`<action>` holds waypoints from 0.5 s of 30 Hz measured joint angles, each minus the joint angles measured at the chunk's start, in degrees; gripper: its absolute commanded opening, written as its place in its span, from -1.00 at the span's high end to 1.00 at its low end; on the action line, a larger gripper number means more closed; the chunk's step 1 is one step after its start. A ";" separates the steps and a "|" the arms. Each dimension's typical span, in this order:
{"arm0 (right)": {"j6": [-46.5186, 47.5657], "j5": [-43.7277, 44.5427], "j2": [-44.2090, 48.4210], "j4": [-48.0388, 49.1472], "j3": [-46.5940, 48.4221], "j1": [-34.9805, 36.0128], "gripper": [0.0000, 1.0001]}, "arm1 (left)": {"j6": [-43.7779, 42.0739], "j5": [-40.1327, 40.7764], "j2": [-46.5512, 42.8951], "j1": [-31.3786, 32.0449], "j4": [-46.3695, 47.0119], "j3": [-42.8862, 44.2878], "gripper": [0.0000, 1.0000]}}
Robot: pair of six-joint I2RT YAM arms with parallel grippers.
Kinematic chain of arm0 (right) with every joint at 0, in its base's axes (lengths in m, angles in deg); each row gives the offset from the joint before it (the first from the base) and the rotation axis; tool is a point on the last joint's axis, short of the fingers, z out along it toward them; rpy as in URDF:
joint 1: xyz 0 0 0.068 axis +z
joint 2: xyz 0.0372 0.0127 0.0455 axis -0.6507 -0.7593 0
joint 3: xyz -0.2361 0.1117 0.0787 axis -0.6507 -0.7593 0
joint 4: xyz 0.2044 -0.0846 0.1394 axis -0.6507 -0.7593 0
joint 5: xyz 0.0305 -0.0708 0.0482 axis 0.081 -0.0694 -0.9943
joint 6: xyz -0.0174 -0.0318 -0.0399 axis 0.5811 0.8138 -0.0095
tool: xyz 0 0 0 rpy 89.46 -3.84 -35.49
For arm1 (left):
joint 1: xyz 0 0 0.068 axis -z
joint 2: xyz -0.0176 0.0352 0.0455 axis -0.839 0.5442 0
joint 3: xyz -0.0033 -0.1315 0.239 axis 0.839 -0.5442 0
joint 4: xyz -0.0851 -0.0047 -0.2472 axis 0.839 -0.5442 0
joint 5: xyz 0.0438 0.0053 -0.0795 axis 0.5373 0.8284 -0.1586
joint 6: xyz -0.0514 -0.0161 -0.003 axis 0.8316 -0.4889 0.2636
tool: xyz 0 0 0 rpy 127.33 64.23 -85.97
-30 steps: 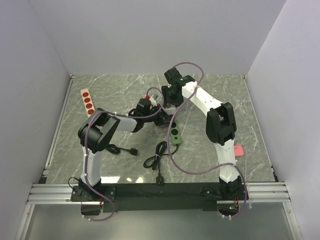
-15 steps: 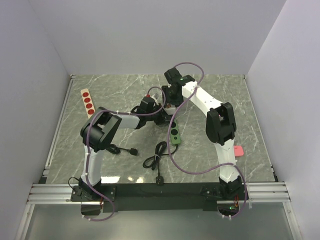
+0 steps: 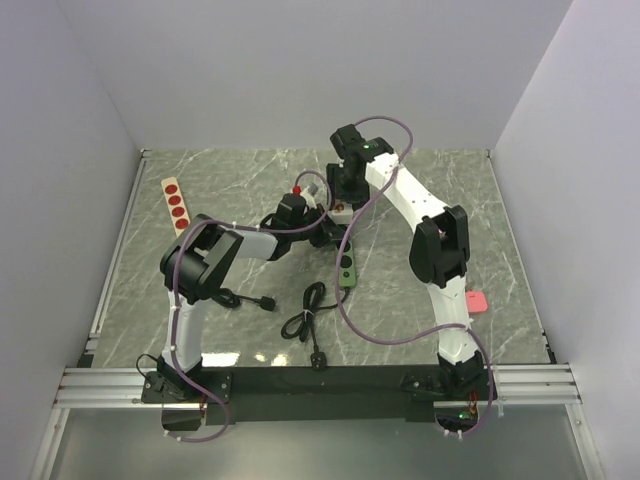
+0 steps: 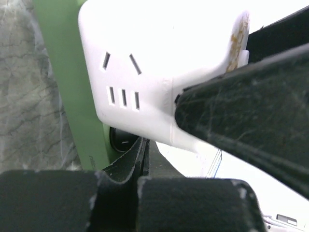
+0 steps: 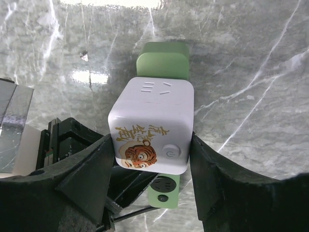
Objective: Pull the plug off the socket
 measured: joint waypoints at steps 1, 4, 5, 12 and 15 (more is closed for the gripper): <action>-0.33 -0.31 0.00 0.04 0.00 -0.22 1.00 | -0.02 -0.15 0.02 -0.15 0.33 -0.07 0.99; -0.79 -1.29 0.00 -0.04 0.00 -0.79 1.00 | -0.02 -0.39 0.31 -0.22 0.76 -0.11 0.99; -0.83 -1.64 0.00 -0.17 0.00 -1.03 1.00 | -0.02 -0.52 0.44 -0.22 0.81 -0.09 0.99; -1.44 -2.78 0.13 3.78 -3.85 -1.53 0.63 | -0.31 -0.61 1.73 -0.26 0.68 0.79 0.99; -2.69 -3.02 0.55 8.50 -7.76 -1.42 0.29 | -0.46 -0.90 2.51 -0.63 0.61 0.85 0.99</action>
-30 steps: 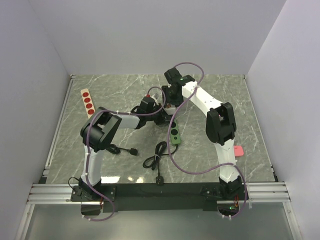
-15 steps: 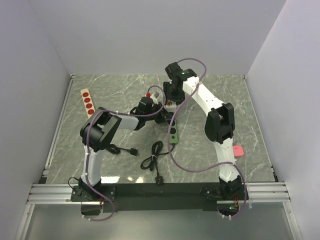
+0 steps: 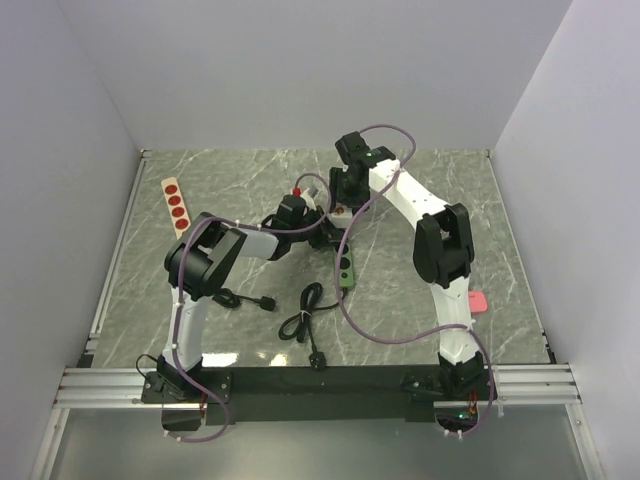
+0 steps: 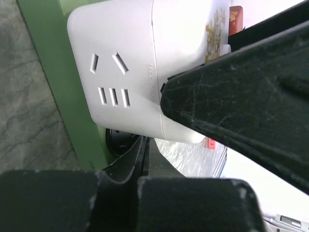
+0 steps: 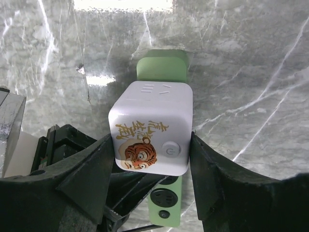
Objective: Pull the plug off the socket
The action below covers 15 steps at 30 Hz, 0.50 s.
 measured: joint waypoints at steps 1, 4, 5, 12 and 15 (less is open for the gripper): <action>-0.26 0.17 0.44 0.59 -0.79 0.02 0.15 | -0.13 0.02 0.00 -0.07 -0.17 0.04 0.99; -0.94 0.94 0.57 1.25 -1.09 0.33 -0.25 | -0.15 -0.09 0.00 -0.13 -0.20 0.04 0.99; -1.22 1.40 0.57 1.29 -1.09 0.50 -0.35 | -0.15 -0.13 0.00 -0.15 -0.20 0.04 0.99; -4.20 2.80 0.04 2.29 -0.31 1.53 -0.67 | -0.13 -0.35 0.00 -0.28 -0.26 0.04 0.99; -4.72 3.04 -0.70 2.08 0.55 1.62 -0.68 | -0.07 -0.37 0.00 -0.28 -0.26 0.04 0.99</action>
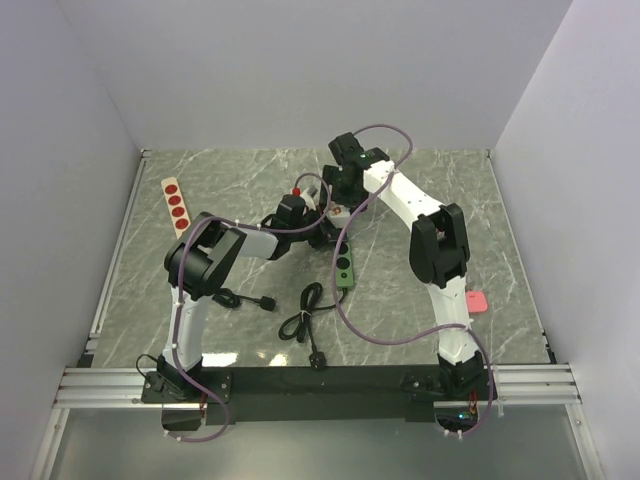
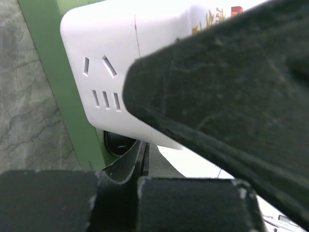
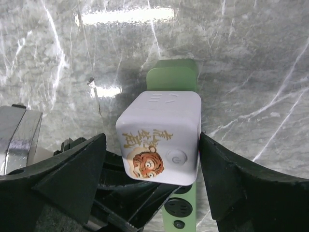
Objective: Pull the plug off the socket
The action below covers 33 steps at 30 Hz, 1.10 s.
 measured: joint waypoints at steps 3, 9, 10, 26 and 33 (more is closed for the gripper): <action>-0.26 0.20 -0.35 0.15 -0.02 -0.02 -0.68 | 0.33 0.00 0.00 -0.04 0.00 -0.04 0.99; -0.11 1.55 -2.93 -0.02 0.79 -0.13 -0.53 | 0.85 0.00 0.00 -0.04 0.35 -0.33 0.99; -0.04 1.79 -3.48 -0.02 0.76 -0.13 -0.47 | 0.98 -0.02 -0.02 -0.04 0.42 -0.39 0.99; 6.64 3.72 -3.67 -2.82 3.06 0.70 1.00 | 0.96 -0.76 0.48 -0.04 0.98 -0.09 0.99; 7.43 3.08 -3.56 -7.76 6.80 0.61 1.00 | 1.03 -2.58 0.76 0.13 1.79 0.76 0.99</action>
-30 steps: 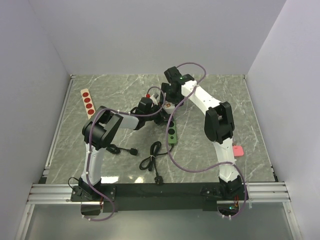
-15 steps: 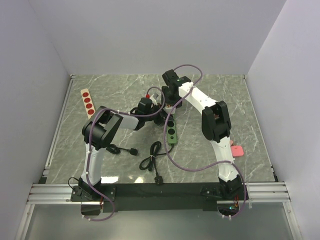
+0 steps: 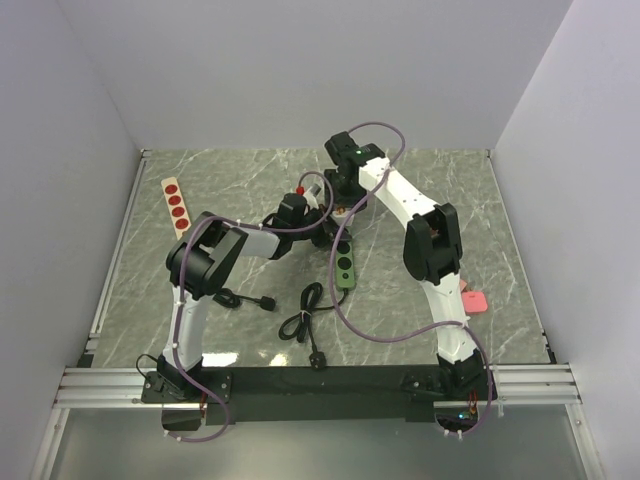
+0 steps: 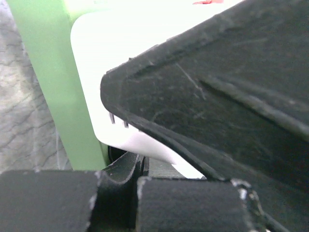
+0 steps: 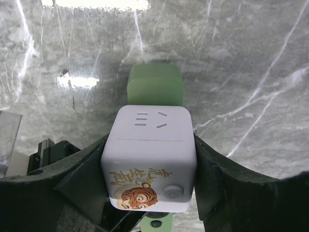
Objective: Pull the plug off the socket
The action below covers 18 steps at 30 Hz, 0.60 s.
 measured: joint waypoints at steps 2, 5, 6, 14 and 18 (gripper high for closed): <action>-0.02 -0.20 0.02 -0.63 0.33 -0.17 1.00 | 0.09 -0.39 0.28 0.07 0.09 0.33 0.99; -0.22 -1.11 0.02 -1.36 0.33 -0.63 1.00 | 0.20 -1.11 0.81 0.24 0.13 0.50 0.99; -0.28 -1.36 0.02 -1.57 0.33 -0.79 1.00 | 0.17 -1.31 0.96 0.28 0.11 0.59 0.99; -0.39 -2.71 0.13 -2.14 0.15 -1.31 1.00 | 0.17 -1.53 1.18 0.48 -0.13 0.87 0.99; -0.90 -2.62 1.25 -0.90 -1.88 -1.44 1.00 | 0.15 -1.68 1.31 0.59 -0.09 0.96 0.99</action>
